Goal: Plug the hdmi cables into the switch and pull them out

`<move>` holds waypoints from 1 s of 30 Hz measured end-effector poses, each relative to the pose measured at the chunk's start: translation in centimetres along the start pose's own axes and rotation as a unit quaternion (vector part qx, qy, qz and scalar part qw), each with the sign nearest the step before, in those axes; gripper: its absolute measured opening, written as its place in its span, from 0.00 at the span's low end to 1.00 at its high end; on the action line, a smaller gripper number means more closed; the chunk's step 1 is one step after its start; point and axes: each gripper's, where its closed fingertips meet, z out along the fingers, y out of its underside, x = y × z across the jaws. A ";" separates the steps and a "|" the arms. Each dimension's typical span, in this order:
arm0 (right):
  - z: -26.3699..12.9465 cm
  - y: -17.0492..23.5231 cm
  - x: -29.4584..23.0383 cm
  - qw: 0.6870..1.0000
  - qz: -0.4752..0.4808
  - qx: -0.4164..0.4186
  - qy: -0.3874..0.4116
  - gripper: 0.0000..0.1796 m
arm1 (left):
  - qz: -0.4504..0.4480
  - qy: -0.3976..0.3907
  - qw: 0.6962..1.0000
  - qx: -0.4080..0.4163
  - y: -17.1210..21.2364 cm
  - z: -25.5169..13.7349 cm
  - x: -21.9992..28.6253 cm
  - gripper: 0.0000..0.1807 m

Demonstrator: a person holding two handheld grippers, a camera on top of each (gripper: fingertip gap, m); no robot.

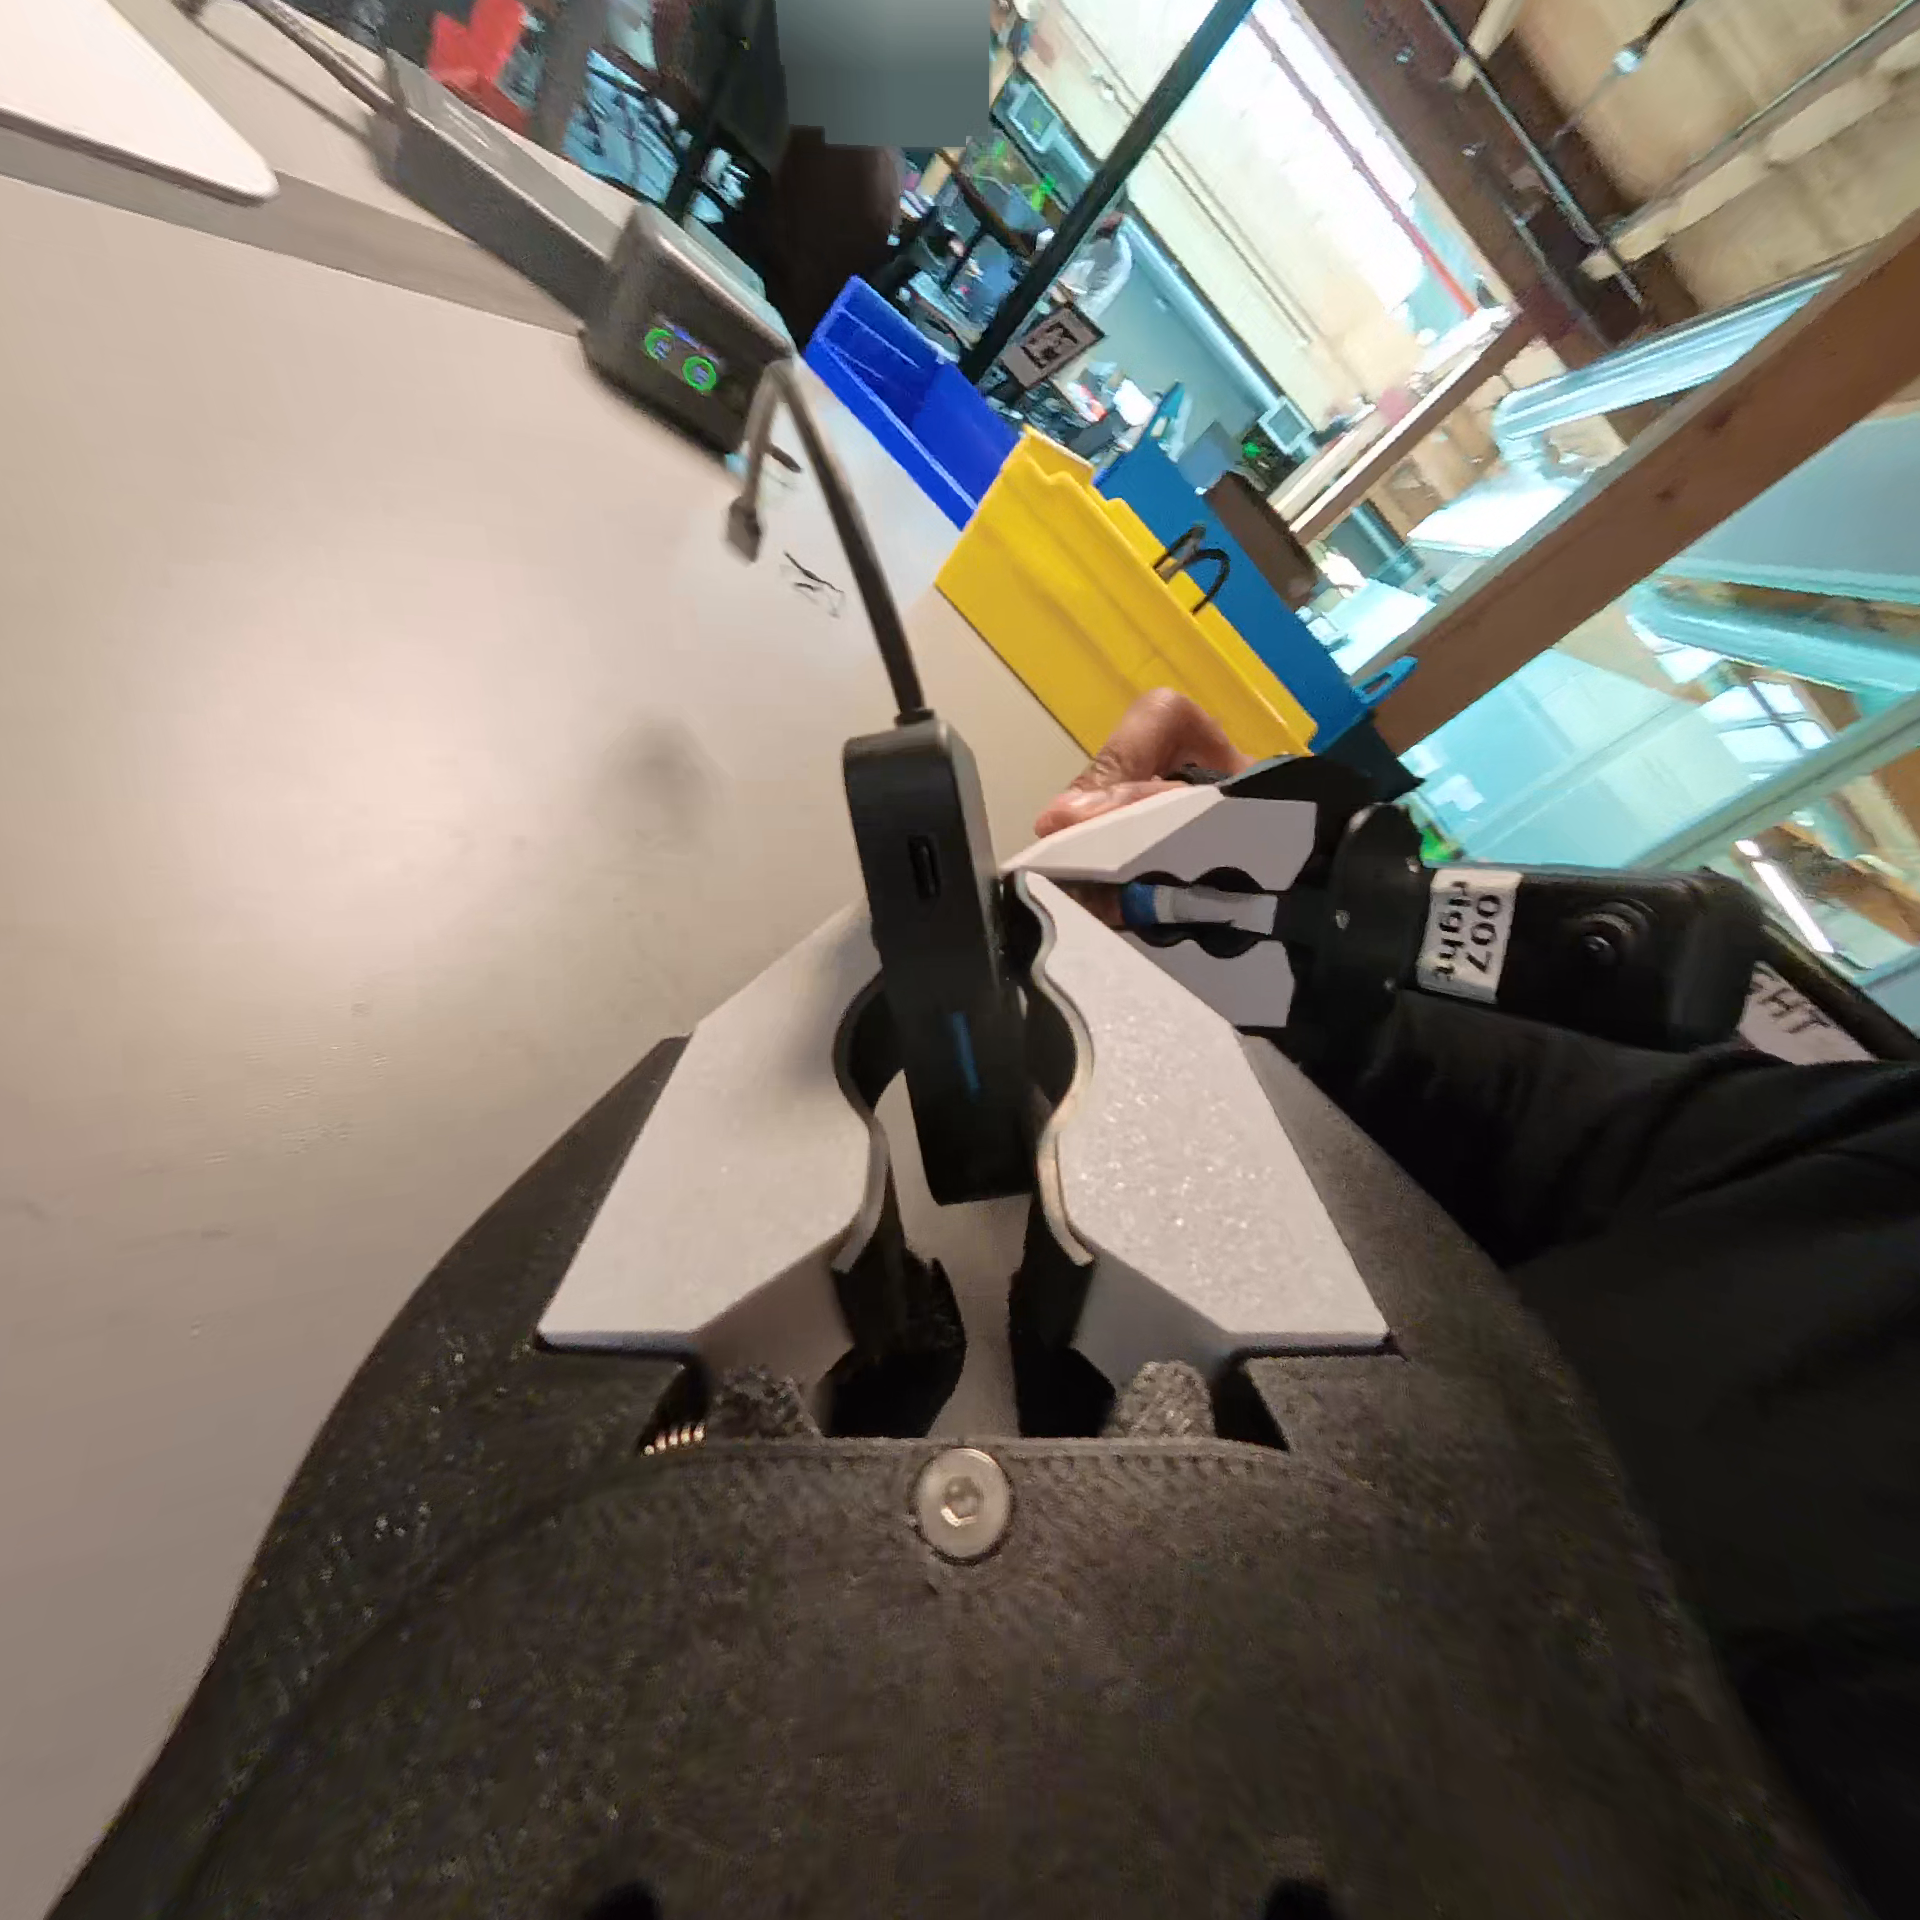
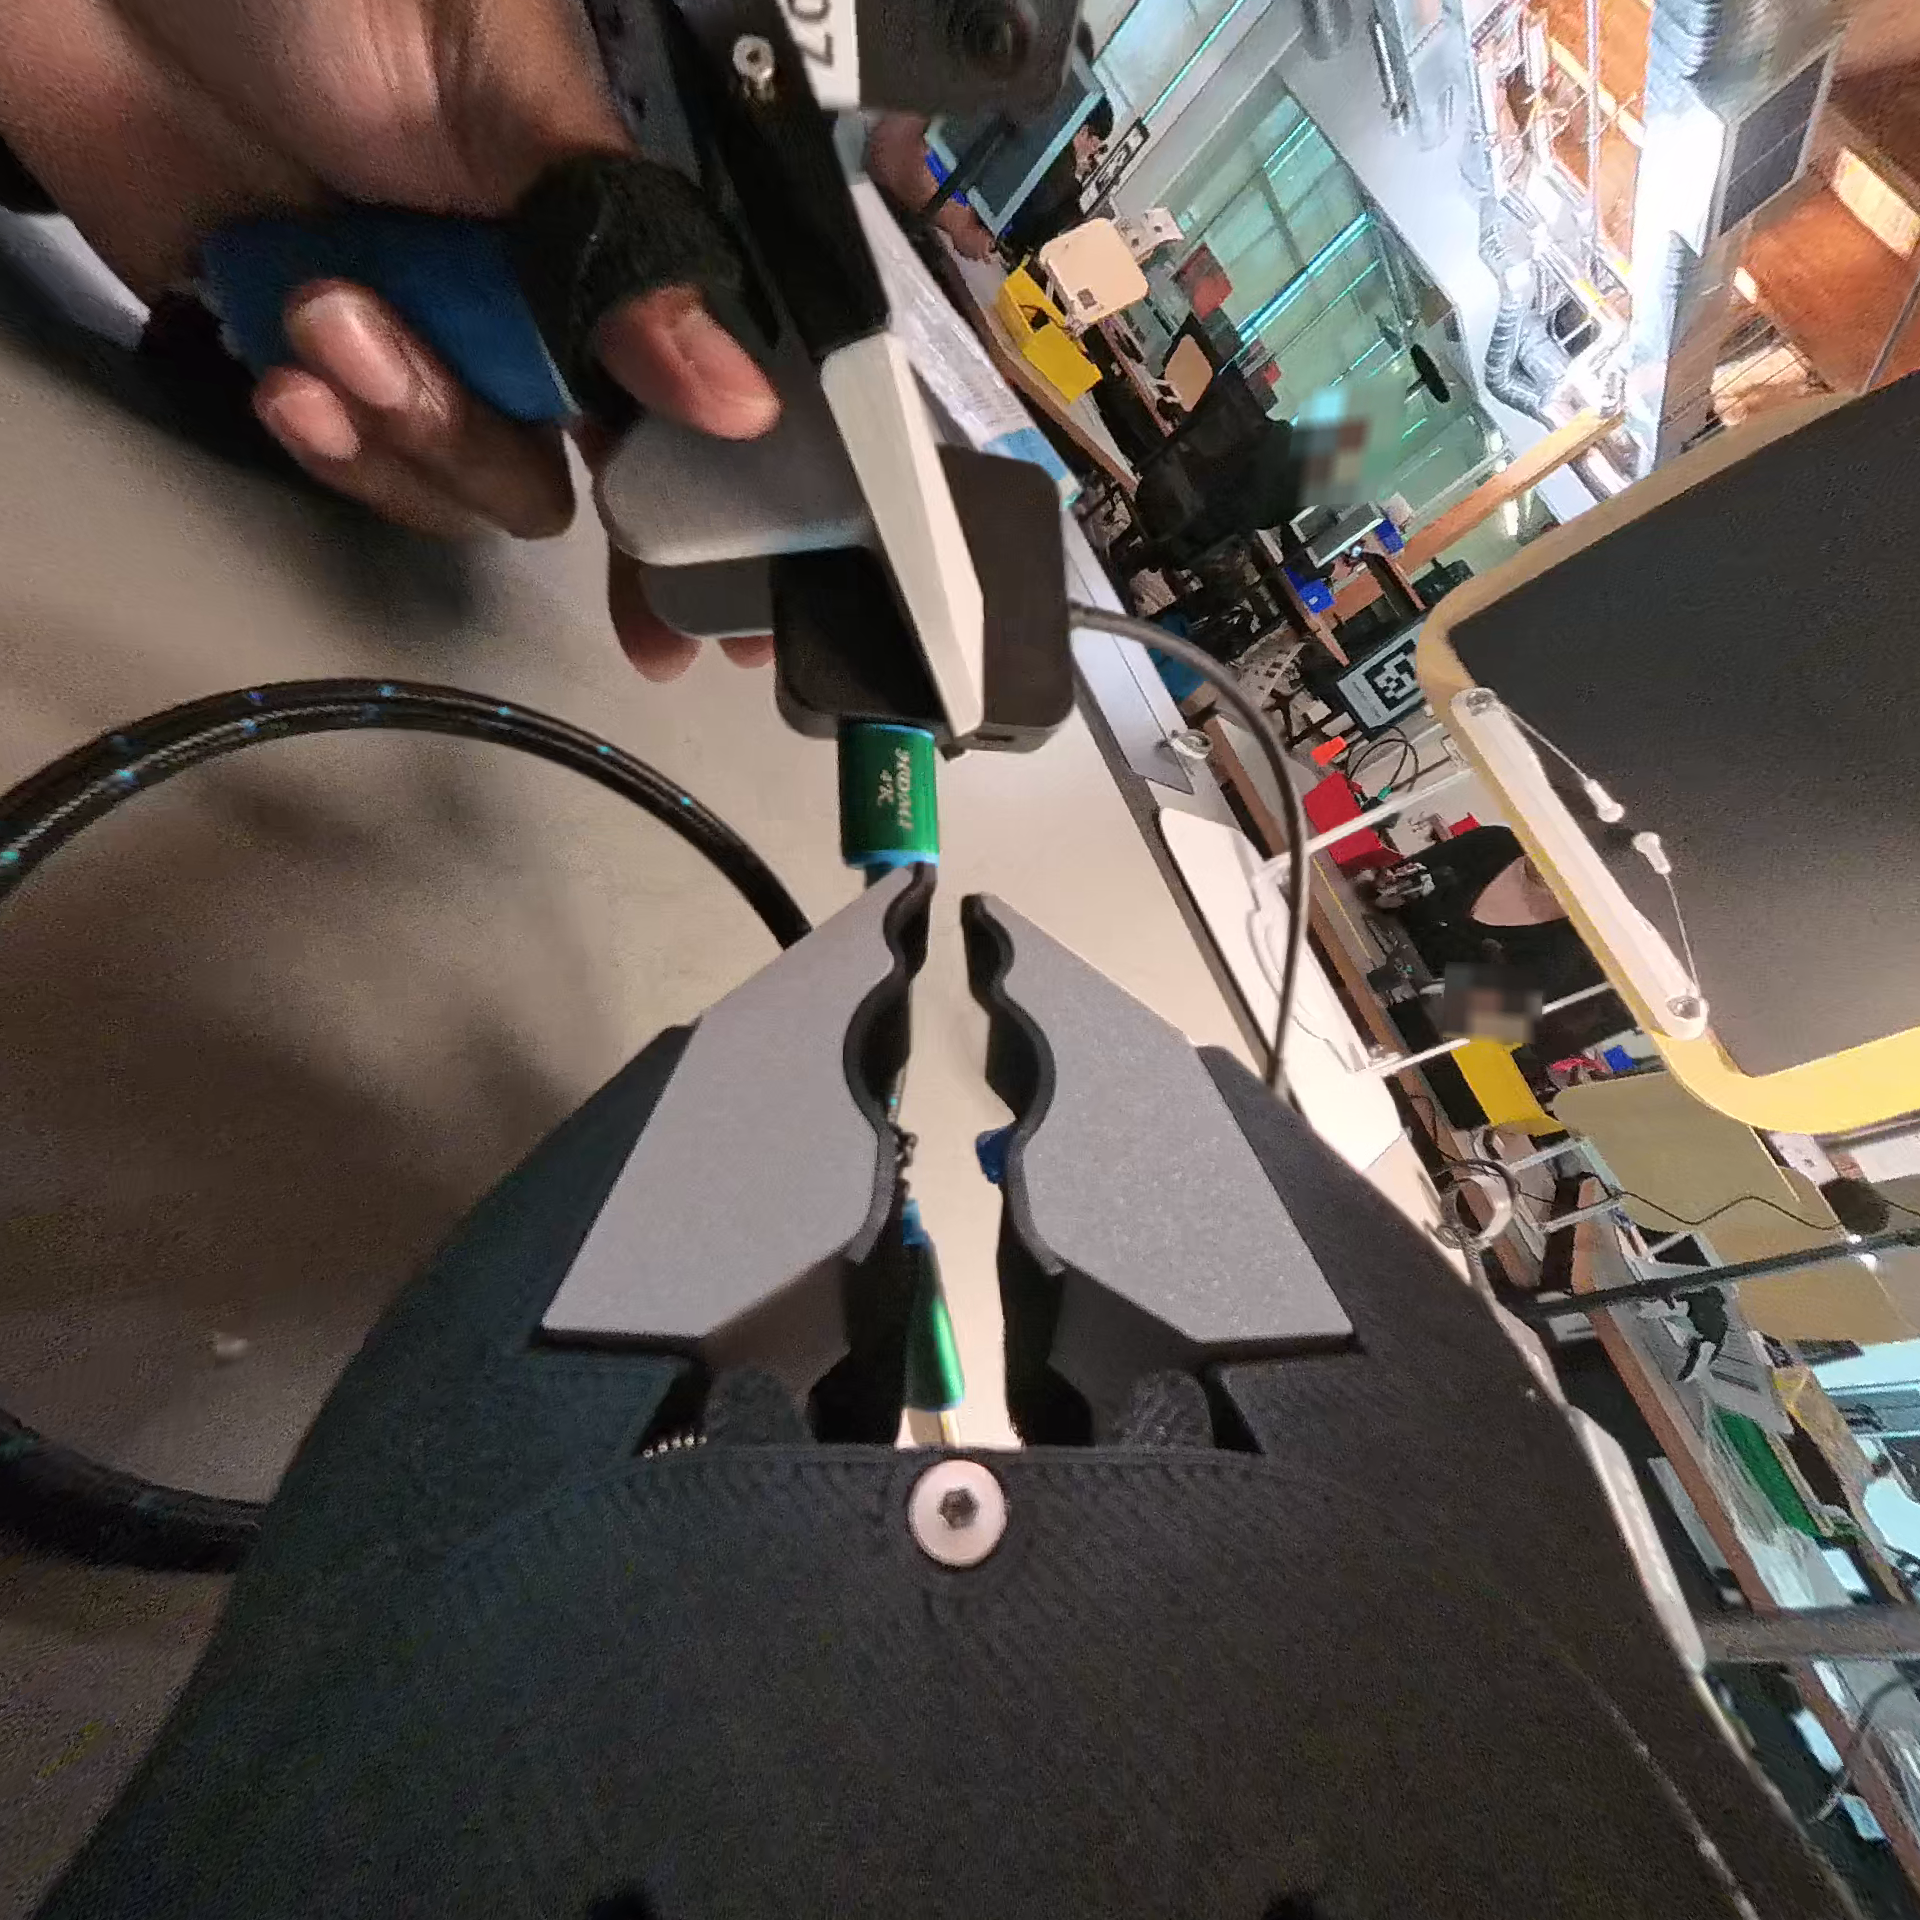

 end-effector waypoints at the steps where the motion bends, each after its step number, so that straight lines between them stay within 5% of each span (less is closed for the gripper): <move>1: -0.1 0.0 0.0 1.000 0.003 0.002 -0.003 0.04 | -0.005 0.007 1.000 -0.002 0.1 0.0 0.1 0.08; 30: -1.0 0.1 -2.1 0.994 0.004 -0.016 -0.106 0.04 | 0.011 0.054 0.998 -0.031 0.8 0.3 1.4 0.07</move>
